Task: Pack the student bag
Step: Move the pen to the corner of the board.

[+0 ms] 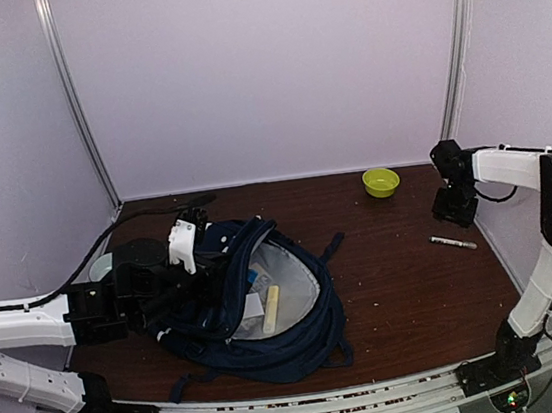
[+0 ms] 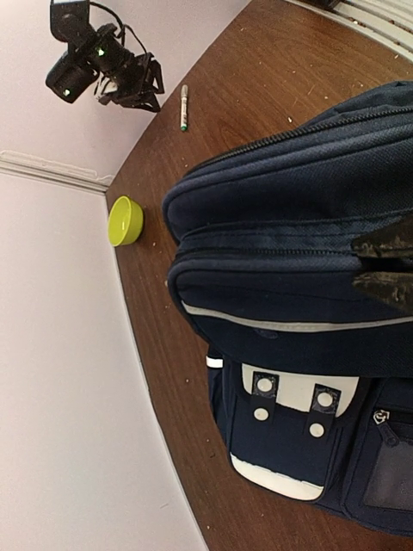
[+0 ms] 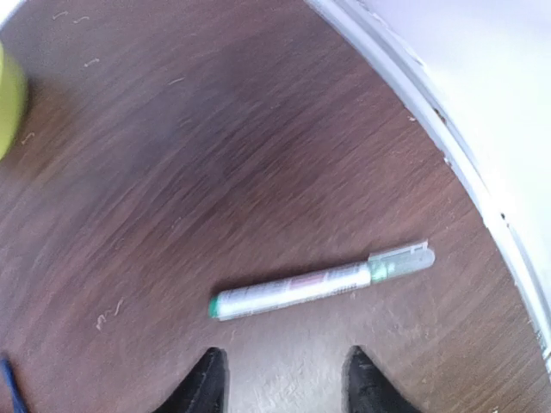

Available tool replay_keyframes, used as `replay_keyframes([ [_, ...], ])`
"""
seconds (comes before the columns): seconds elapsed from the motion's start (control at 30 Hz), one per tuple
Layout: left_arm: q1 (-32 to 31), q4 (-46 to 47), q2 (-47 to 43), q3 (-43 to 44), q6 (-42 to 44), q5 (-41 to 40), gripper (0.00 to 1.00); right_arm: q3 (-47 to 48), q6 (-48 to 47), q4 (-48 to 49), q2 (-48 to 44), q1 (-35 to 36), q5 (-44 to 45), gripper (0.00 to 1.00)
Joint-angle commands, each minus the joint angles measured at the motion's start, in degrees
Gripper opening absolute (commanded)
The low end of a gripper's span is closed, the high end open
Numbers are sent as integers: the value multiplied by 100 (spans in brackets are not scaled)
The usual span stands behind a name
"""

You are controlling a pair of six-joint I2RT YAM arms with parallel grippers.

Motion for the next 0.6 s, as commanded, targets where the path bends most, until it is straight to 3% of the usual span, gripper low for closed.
replay_keyframes([
  [0.0, 63, 303, -239, 52, -53, -206, 0, 594, -326, -473, 842, -157, 344, 33],
  [0.13, 64, 277, -306, 17, -61, -235, 0, 893, -534, -616, 1409, -166, 1, 15],
  [0.57, 64, 505, -121, 31, -19, -135, 0, -628, -719, -83, 418, 132, -958, 12],
])
